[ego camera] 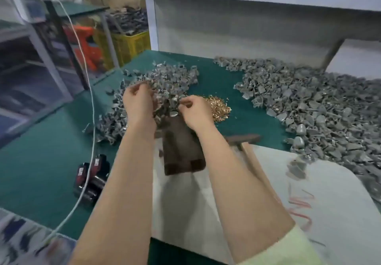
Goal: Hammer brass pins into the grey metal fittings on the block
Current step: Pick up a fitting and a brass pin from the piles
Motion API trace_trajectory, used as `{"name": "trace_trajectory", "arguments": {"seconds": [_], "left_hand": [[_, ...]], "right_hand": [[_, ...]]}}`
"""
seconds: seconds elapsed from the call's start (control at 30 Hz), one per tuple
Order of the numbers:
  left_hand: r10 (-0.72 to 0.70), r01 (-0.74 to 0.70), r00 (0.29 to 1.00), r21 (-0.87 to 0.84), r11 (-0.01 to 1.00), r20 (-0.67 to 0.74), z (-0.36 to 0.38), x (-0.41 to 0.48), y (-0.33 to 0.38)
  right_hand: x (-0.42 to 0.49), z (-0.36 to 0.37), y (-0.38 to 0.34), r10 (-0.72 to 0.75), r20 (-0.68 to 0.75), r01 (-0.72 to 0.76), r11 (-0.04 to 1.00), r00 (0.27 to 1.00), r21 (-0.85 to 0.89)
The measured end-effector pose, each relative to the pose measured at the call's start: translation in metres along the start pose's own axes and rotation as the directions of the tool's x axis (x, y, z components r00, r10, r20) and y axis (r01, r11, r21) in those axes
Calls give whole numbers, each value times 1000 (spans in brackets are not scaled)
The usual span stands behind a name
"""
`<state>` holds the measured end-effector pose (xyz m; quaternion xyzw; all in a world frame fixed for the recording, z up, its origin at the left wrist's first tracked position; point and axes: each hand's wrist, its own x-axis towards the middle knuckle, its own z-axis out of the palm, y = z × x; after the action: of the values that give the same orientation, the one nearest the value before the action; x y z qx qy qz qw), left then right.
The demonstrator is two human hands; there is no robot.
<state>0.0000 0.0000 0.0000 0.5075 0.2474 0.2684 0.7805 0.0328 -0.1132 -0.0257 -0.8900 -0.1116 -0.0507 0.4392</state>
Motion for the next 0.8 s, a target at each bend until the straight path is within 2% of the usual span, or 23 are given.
{"name": "trace_trajectory", "arguments": {"seconds": [0.07, 0.17, 0.27, 0.4, 0.5, 0.63, 0.73, 0.8], "left_hand": [[-6, 6, 999, 6, 1000, -49, -4, 9, -3], [-42, 42, 999, -34, 999, -2, 3, 14, -13], [-74, 75, 996, -38, 996, 42, 18, 12, -15], [-85, 79, 989, 55, 995, 125, 26, 6, -16], [-65, 34, 986, 199, 979, 151, 24, 2, -17], [47, -167, 959, 423, 890, 280, 25, -6, -15], [153, -357, 919, 604, 712, 362, 19, -10, -14], [199, -387, 919, 678, 625, 341, 9, -16, -18]], "right_hand": [[11, 9, -6, 26, 90, -23, 999, 996, -33], [31, 19, -11, 120, 238, -70, 975, 964, -209], [42, 24, -13, 137, 228, -40, 923, 964, -384], [48, 29, -9, 178, 166, -104, 920, 970, -379], [48, 23, -1, 174, 83, -145, 949, 981, -279], [36, -10, 3, 159, -26, -153, 978, 987, 142], [15, -41, 6, 168, -11, -152, 917, 986, 369], [-6, -48, 12, 220, 17, -206, 880, 975, 428]]}}
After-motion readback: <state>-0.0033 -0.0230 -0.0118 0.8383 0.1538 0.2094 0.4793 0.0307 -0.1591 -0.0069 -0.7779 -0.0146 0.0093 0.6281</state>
